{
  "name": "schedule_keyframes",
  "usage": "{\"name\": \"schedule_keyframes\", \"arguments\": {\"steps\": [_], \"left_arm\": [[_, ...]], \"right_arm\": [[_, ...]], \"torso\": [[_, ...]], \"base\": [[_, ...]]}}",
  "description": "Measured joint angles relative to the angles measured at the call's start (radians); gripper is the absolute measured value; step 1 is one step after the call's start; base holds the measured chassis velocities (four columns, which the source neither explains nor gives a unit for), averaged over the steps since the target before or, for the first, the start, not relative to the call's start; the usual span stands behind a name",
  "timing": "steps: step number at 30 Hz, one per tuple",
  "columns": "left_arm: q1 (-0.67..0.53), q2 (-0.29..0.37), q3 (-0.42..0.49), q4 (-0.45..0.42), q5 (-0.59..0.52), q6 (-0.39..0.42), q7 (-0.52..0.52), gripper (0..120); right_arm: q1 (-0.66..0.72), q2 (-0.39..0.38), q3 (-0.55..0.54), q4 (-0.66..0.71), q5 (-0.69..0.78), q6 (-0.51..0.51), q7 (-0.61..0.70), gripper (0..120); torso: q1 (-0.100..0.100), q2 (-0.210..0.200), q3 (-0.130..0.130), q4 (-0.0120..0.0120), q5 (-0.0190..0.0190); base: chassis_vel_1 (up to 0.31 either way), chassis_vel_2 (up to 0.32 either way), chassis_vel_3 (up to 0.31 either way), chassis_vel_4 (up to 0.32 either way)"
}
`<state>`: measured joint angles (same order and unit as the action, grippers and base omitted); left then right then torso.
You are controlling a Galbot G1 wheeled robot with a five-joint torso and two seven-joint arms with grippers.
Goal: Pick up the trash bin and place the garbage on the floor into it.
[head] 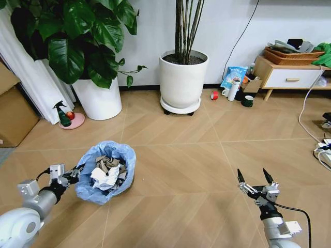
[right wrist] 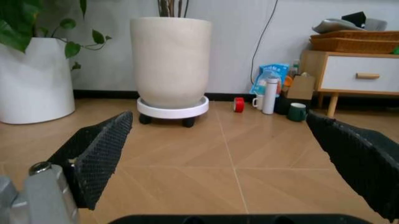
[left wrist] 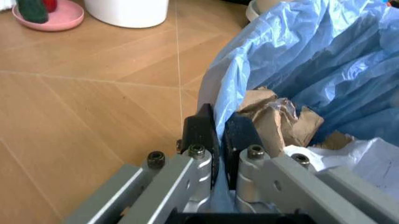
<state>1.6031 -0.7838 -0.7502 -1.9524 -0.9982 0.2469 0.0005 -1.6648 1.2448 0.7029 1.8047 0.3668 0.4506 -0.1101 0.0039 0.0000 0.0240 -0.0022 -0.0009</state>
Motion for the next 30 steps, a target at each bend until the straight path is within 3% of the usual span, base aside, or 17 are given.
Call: {"name": "schedule_keyframes", "arguments": {"steps": [30], "left_arm": [[0.002,-0.005,-0.008,-0.004,-0.003,0.001,-0.007,0]], "right_arm": [[-0.006,-0.010,-0.006,0.003,-0.001,0.009,-0.022,100]], "torso": [[0.000,0.000,0.000,0.0001,-0.0002]], "base": [[0.176,-0.109,-0.186,0.105]]}}
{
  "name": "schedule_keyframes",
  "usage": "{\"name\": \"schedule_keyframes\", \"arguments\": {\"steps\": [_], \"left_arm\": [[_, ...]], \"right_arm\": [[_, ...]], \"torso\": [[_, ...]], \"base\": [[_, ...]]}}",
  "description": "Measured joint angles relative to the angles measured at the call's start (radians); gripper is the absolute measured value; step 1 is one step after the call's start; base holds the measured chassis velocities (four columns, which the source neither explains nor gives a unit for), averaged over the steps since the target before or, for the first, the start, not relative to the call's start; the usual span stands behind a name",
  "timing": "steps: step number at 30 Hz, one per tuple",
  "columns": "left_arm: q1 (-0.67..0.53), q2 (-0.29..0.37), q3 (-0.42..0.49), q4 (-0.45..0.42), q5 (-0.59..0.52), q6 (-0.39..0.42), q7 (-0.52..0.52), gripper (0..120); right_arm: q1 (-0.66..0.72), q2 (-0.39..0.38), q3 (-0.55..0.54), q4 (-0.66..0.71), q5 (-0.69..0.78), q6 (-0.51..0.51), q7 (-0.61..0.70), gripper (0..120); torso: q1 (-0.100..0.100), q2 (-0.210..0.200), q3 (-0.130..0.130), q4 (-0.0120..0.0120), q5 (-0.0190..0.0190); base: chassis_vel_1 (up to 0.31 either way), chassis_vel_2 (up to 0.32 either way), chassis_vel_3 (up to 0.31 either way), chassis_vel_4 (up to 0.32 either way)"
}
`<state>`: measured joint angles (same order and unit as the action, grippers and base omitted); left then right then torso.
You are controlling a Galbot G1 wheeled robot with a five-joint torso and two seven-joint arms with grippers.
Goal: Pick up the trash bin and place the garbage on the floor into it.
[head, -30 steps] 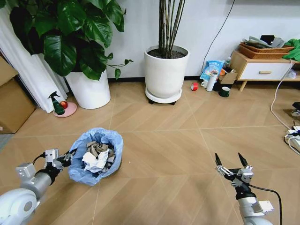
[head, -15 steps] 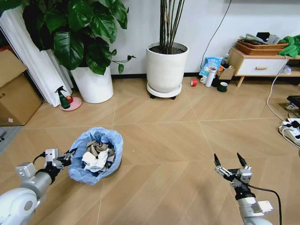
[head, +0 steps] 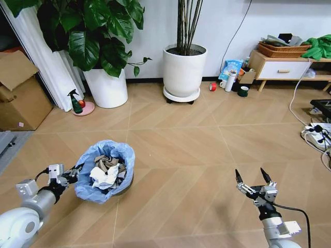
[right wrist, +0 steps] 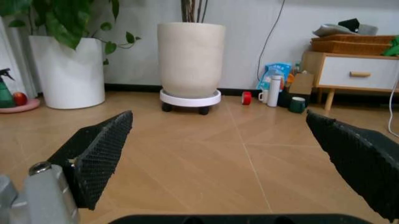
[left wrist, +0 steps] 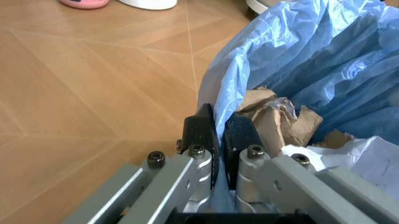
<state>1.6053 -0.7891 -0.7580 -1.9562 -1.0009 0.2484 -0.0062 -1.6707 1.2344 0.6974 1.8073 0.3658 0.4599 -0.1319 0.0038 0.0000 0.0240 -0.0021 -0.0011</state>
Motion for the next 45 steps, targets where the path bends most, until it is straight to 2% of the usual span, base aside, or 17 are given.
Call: {"name": "schedule_keyframes", "arguments": {"steps": [2,5,8,11,13,16,30,45], "left_arm": [[0.000,-0.001,0.000,0.000,0.000,0.000,-0.001,0],[0.000,-0.002,0.000,-0.002,0.000,0.000,-0.001,0],[0.000,-0.003,0.000,-0.003,0.000,0.000,-0.002,0],[-0.001,-0.002,0.001,-0.003,-0.001,0.000,-0.002,0],[-0.003,-0.001,0.001,-0.003,-0.001,0.000,-0.002,0],[-0.003,0.000,0.003,-0.003,-0.002,0.000,-0.002,0],[-0.002,0.002,0.003,-0.003,-0.003,0.000,-0.002,0],[0.009,-0.004,-0.003,-0.017,-0.002,0.000,-0.004,0]], "right_arm": [[-0.001,-0.001,0.000,0.001,0.002,0.000,-0.001,100],[-0.002,-0.002,0.001,0.002,0.005,0.001,-0.001,100],[-0.002,-0.002,0.002,0.003,0.005,0.002,-0.001,100],[-0.004,-0.001,0.002,0.004,0.006,0.002,-0.002,100],[-0.004,0.001,0.002,0.005,0.007,0.002,-0.003,100],[-0.004,0.003,0.002,0.005,0.006,0.003,-0.003,100],[-0.003,0.003,0.004,0.005,0.006,0.010,-0.011,100],[-0.007,0.001,0.008,0.009,0.006,0.014,-0.020,100]], "torso": [[0.000,0.000,0.000,-0.0001,0.0010],[0.000,0.000,0.000,-0.0002,-0.0002],[0.000,0.000,0.000,-0.0001,0.0008],[0.000,0.000,0.000,0.0000,-0.0001],[0.000,0.000,0.000,-0.0002,0.0010],[0.000,0.000,0.000,-0.0003,0.0000],[0.000,0.000,0.000,0.0000,0.0005],[0.000,0.000,0.000,-0.0002,0.0004]], "base": [[0.186,-0.102,-0.164,0.101],[0.174,-0.121,-0.179,0.113],[0.188,-0.117,-0.192,0.123],[0.179,-0.128,-0.208,0.141],[0.210,-0.182,-0.205,0.171],[0.205,-0.229,-0.210,0.207],[0.206,-0.209,-0.205,0.206],[0.100,-0.095,-0.110,0.092]]}}
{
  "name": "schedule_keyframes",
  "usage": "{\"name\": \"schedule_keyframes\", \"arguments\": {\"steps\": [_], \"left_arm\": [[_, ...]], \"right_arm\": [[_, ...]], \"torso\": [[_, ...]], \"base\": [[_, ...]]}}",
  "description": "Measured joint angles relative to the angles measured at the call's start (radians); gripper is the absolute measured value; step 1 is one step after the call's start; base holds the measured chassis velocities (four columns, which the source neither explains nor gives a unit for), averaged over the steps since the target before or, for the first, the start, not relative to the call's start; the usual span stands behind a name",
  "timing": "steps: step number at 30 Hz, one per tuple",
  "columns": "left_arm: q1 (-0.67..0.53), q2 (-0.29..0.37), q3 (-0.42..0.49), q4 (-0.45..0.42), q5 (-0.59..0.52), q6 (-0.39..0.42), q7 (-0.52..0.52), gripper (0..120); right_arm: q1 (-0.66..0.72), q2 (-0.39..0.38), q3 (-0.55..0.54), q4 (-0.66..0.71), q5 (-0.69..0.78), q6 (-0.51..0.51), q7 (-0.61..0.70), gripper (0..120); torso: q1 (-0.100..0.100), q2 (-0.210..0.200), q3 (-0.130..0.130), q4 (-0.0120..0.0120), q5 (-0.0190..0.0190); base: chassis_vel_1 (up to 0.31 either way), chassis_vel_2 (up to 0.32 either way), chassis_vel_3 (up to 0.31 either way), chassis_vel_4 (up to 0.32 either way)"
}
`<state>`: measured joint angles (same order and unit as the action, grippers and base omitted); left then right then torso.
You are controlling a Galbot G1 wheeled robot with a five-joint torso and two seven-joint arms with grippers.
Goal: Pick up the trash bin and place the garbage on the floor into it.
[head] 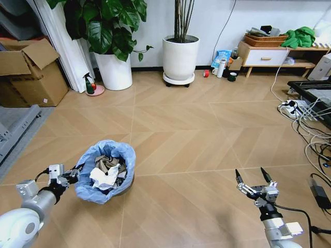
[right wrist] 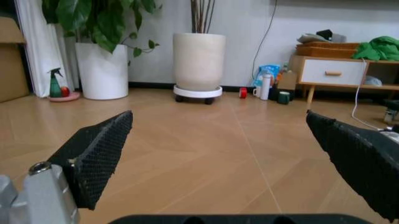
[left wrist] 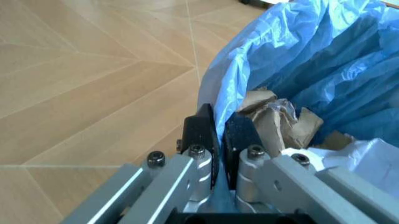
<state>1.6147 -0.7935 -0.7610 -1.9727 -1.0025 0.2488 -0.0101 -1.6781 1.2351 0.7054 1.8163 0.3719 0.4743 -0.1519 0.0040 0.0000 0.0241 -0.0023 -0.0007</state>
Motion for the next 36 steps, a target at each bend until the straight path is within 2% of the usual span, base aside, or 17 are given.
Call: {"name": "schedule_keyframes", "arguments": {"steps": [14,30,36], "left_arm": [[0.012,-0.003,-0.010,-0.008,0.000,0.001,-0.002,0],[0.022,-0.008,-0.019,-0.015,0.000,0.001,-0.002,0],[0.020,-0.020,-0.015,-0.014,0.009,0.001,-0.002,0]], "right_arm": [[-0.005,0.000,0.004,0.002,0.002,0.008,-0.009,100],[-0.010,0.006,0.008,0.008,0.012,0.034,-0.017,100],[-0.016,0.004,0.016,0.020,0.021,0.032,-0.019,100]], "torso": [[0.000,0.000,0.000,0.0002,0.0002],[0.000,0.000,0.000,0.0001,0.0001],[0.000,0.000,0.000,0.0000,-0.0002]], "base": [[0.185,-0.068,-0.186,0.063],[0.135,-0.087,-0.129,0.073],[0.026,-0.013,-0.030,0.018]]}}
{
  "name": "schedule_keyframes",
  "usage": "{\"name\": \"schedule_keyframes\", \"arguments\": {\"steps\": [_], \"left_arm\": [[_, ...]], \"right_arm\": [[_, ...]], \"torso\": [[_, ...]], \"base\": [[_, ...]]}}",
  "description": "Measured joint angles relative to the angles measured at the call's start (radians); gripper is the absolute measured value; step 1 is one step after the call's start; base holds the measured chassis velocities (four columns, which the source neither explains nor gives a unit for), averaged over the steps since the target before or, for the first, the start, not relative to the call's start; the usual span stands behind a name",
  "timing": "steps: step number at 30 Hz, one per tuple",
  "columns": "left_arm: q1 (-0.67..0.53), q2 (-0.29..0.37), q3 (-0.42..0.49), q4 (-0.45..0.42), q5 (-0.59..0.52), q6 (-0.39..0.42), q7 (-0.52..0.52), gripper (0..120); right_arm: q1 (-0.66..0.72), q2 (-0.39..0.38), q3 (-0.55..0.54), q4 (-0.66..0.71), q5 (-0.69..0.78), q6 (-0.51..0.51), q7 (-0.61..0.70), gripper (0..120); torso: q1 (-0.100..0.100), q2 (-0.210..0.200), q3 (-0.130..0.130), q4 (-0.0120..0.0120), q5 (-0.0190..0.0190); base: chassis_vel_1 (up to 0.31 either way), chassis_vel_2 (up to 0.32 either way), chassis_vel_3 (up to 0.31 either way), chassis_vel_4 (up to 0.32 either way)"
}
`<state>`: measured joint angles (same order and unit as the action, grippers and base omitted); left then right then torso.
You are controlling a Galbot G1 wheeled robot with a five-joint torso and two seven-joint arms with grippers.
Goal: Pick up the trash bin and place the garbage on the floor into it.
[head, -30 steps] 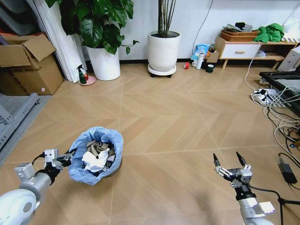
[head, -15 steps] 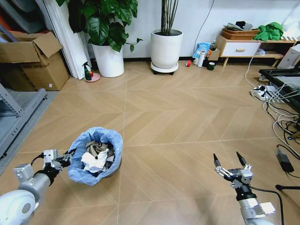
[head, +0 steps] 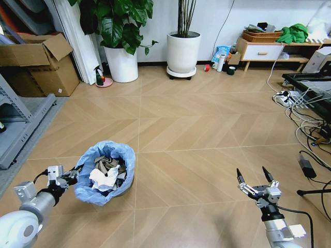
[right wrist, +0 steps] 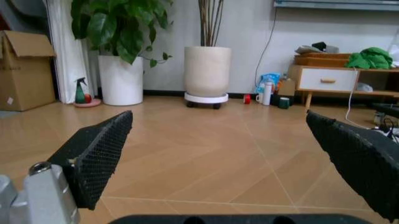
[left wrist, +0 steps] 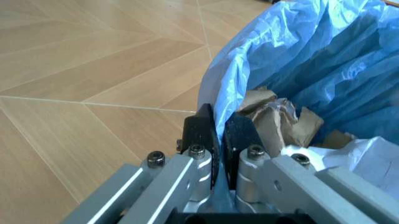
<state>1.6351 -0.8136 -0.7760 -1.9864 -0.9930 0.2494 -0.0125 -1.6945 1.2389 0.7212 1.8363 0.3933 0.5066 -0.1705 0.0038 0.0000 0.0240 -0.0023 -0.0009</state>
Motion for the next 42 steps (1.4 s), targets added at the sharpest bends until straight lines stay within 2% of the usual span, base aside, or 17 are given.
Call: {"name": "schedule_keyframes", "arguments": {"steps": [4,6,7,10,12,16,24,27,30,32,35,36,38,39,42], "left_arm": [[-0.016,0.007,0.009,0.035,0.006,0.003,-0.029,0],[-0.056,0.026,0.040,0.099,-0.010,0.014,-0.070,0],[-0.056,0.026,0.040,0.099,-0.010,0.014,-0.070,0],[-0.101,0.060,0.088,0.202,-0.031,0.039,-0.117,0],[-0.104,0.065,0.092,0.215,-0.033,0.043,-0.122,0],[-0.116,0.077,0.101,0.295,-0.049,0.062,-0.143,0],[-0.119,0.080,0.105,0.307,-0.043,0.065,-0.156,0],[-0.113,0.081,0.105,0.286,-0.042,0.068,-0.166,17],[-0.106,0.082,0.100,0.259,-0.046,0.068,-0.175,24],[-0.098,0.081,0.091,0.220,-0.054,0.066,-0.184,37],[-0.095,0.080,0.088,0.201,-0.054,0.062,-0.190,44],[-0.093,0.076,0.087,0.182,-0.040,0.044,-0.201,51],[-0.093,0.076,0.087,0.179,-0.035,0.039,-0.203,52],[-0.092,0.075,0.084,0.174,0.006,0.011,-0.215,61],[-0.092,0.074,0.062,0.160,0.037,-0.002,-0.234,72]], "right_arm": [[-0.008,-0.009,0.013,0.010,0.007,-0.005,0.001,100],[-0.015,-0.022,0.026,0.022,0.011,-0.010,0.002,100],[-0.015,-0.022,0.026,0.022,0.011,-0.010,0.002,100],[-0.028,-0.036,0.036,0.035,0.014,-0.018,0.003,100],[-0.029,-0.038,0.037,0.035,0.014,-0.019,0.004,100],[-0.013,-0.049,0.010,0.023,0.014,-0.023,0.007,100],[-0.004,-0.049,-0.004,0.013,0.013,-0.025,0.011,100],[-0.001,-0.049,-0.008,0.008,0.013,-0.026,0.011,100],[0.002,-0.049,-0.012,0.005,0.013,-0.026,0.011,100],[0.004,-0.050,-0.013,0.005,0.013,-0.026,0.011,100],[0.005,-0.052,-0.013,0.005,0.013,-0.026,0.011,100],[0.006,-0.054,-0.014,0.005,0.014,-0.027,0.014,100],[0.006,-0.054,-0.014,0.005,0.014,-0.029,0.015,100],[0.006,-0.056,-0.014,0.009,0.014,-0.037,0.028,100],[0.000,-0.058,-0.014,0.029,0.014,-0.071,0.077,100]], "torso": [[0.000,0.000,0.000,0.0001,0.0004],[0.000,0.000,0.000,-0.0001,0.0001],[0.000,0.000,0.000,-0.0001,0.0001],[0.000,0.000,0.000,-0.0002,-0.0003],[0.000,0.000,0.000,-0.0003,-0.0001],[0.000,0.000,0.000,0.0003,0.0006],[0.000,0.000,0.000,0.0001,0.0005],[0.000,0.000,0.000,0.0000,-0.0003],[0.000,0.000,0.000,0.0000,0.0004],[0.000,0.000,0.000,0.0000,0.0001],[0.000,0.000,0.000,0.0001,0.0003],[0.000,0.000,0.000,0.0000,0.0002],[0.000,0.000,0.000,0.0000,0.0001],[0.000,0.000,0.000,-0.0001,0.0003],[0.000,0.000,0.000,0.0000,0.0002]], "base": [[-0.027,0.011,0.025,-0.015],[0.000,0.000,0.000,0.000],[0.000,0.000,0.000,0.000],[0.000,0.000,0.000,0.000],[0.000,0.000,0.000,0.000],[0.000,0.000,0.000,0.000],[0.000,0.000,0.000,0.000],[0.000,0.000,0.000,0.000],[0.000,0.000,0.000,0.000],[0.000,0.000,0.000,0.000],[0.000,0.000,0.000,0.000],[0.000,0.000,0.000,0.000],[0.000,0.000,0.000,0.000],[0.000,0.000,0.000,0.000],[0.000,0.000,0.000,0.000]]}}
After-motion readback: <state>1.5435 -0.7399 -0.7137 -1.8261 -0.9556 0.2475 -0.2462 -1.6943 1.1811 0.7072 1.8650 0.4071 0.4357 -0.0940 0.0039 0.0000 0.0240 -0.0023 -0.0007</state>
